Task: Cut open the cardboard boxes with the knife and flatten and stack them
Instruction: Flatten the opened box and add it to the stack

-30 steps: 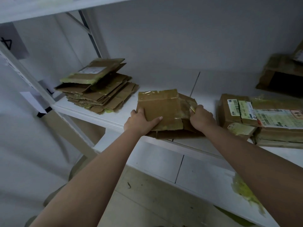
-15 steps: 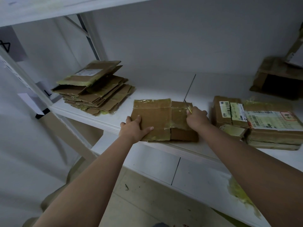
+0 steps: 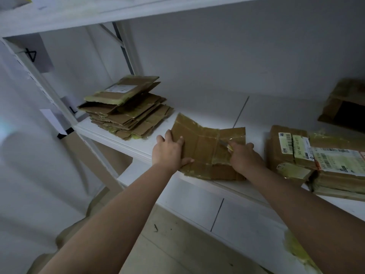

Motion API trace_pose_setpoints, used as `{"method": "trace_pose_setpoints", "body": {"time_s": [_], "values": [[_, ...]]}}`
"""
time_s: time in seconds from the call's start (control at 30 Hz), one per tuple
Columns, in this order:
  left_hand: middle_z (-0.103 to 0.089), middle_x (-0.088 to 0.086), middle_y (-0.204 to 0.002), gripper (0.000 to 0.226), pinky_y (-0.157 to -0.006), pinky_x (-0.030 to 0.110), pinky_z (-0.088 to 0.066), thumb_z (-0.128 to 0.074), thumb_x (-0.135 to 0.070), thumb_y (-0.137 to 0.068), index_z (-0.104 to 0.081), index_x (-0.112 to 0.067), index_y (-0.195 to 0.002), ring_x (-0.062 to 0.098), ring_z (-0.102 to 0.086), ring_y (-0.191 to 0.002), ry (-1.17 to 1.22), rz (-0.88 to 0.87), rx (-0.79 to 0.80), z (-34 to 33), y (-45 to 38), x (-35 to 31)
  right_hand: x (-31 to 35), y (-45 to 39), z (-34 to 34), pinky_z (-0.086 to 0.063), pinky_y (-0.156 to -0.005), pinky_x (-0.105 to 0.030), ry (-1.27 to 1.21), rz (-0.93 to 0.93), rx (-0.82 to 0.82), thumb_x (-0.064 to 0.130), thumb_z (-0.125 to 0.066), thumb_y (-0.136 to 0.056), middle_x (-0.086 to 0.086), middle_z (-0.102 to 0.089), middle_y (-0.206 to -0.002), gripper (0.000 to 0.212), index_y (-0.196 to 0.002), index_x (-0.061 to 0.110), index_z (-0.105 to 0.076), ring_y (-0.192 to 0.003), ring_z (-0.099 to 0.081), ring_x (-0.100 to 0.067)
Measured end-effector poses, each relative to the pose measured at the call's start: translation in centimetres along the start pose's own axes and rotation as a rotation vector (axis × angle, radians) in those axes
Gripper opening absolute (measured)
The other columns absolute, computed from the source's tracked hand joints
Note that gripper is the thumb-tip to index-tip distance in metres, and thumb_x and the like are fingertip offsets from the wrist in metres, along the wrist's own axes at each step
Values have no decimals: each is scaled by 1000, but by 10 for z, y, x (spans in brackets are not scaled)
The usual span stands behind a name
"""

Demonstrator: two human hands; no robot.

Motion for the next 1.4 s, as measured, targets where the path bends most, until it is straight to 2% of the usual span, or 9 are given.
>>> {"method": "trace_pose_setpoints", "body": {"time_s": [0.17, 0.37, 0.53, 0.7, 0.93, 1.07, 1.13, 1.3, 1.4], "values": [[-18, 14, -154, 90, -97, 44, -44, -57, -74, -75, -28, -31, -148, 37, -30, -130, -15, -71, -191, 35, -35, 26, 26, -12, 10, -44, -71, -34, -93, 34, -235, 17, -44, -96, -18, -40, -114, 59, -147, 39, -26, -71, -47, -29], [-22, 16, -151, 84, -93, 41, -46, -59, -70, -77, -32, -31, -146, 36, -32, -128, 38, -155, -407, 77, -80, 87, 93, -38, 29, -42, -69, -38, -109, 69, -516, 19, -45, -95, -22, -44, -108, 57, -145, 42, -28, -82, -55, -41], [-23, 15, -148, 82, -95, 45, -46, -60, -70, -76, -35, -32, -145, 36, -32, -128, 80, -195, -478, 84, -106, 165, 165, -48, 20, -41, -68, -35, -78, 80, -572, 21, -45, -95, -21, -45, -108, 57, -145, 43, -27, -86, -53, -40], [-26, 13, -148, 81, -97, 44, -45, -55, -74, -77, -35, -35, -145, 34, -34, -130, 129, -220, -515, 91, -138, 243, 235, -57, 16, -45, -73, -40, -80, 94, -636, 24, -45, -96, -21, -44, -110, 57, -145, 44, -26, -89, -54, -43], [-29, 12, -146, 80, -90, 47, -50, -59, -73, -73, -39, -39, -143, 32, -34, -131, 266, -187, -497, 92, -176, 313, 310, -82, 14, -45, -78, -37, -191, 79, -643, 29, -41, -98, -17, -44, -116, 49, -143, 46, -30, -91, -56, -40], [-32, 14, -146, 79, -93, 51, -48, -67, -68, -70, -46, -36, -140, 37, -35, -131, 363, -148, -535, 104, -201, 345, 347, -103, 26, -40, -69, -31, -235, 78, -568, 36, -36, -100, -12, -44, -117, 46, -143, 49, -25, -70, -48, -23], [-30, 13, -148, 79, -94, 52, -47, -67, -67, -71, -45, -36, -140, 38, -33, -132, 369, -125, -514, 104, -212, 359, 364, -112, 26, -38, -67, -30, -252, 77, -539, 37, -36, -100, -10, -45, -116, 46, -143, 49, -25, -68, -46, -20], [-28, 14, -152, 74, -102, 52, -40, -66, -64, -75, -49, -30, -139, 40, -29, -135, 376, -73, -445, 90, -231, 391, 392, -132, 6, -41, -74, -30, -287, 87, -461, 39, -35, -98, -9, -52, -123, 44, -142, 43, -29, -96, -58, -30], [-33, 18, -149, 68, -107, 48, -33, -63, -62, -79, -53, -28, -137, 42, -31, -133, 385, -40, -352, 72, -234, 403, 395, -136, -9, -42, -77, -30, -270, 71, -370, 36, -36, -99, -7, -54, -131, 44, -143, 33, -35, -111, -56, -29]]}}
Point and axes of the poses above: each hand's wrist, its own y-axis away from the middle knuckle, its own z-axis out of the back of the hand, x = y × z, the point moved 1 cm from there along -y, towards the middle knuckle
